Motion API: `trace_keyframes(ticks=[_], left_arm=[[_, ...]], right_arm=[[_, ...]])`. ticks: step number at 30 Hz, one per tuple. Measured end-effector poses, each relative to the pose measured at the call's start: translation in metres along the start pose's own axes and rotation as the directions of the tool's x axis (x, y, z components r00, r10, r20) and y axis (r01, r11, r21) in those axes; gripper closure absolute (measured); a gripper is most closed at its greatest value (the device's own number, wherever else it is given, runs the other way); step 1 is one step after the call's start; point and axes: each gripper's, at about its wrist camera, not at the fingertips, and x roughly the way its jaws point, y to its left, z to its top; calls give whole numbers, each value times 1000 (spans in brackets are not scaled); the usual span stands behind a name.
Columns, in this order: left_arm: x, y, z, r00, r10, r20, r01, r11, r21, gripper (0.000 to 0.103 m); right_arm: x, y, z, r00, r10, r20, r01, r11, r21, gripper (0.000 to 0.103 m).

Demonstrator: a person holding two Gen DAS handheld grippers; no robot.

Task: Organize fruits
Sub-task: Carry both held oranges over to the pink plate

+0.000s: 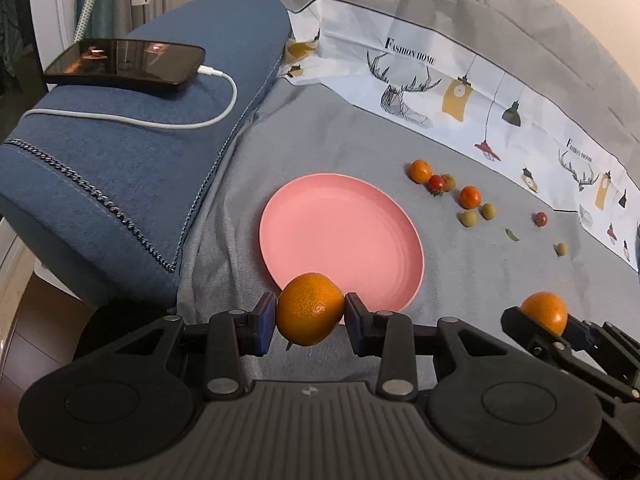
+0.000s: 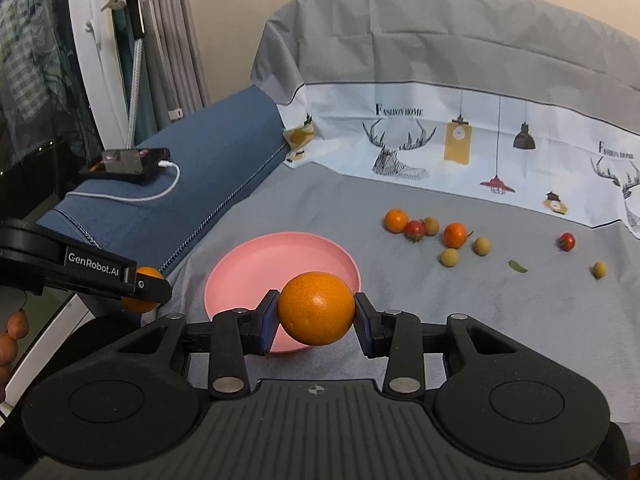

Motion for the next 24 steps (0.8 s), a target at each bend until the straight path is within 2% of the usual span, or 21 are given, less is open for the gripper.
trace_keyframes(ticks=[24], left_arm=[[103, -12, 32, 990, 70, -125, -61, 996, 72, 62]], right_arm=[[117, -5, 2, 988, 23, -152, -23, 1000, 3, 62]])
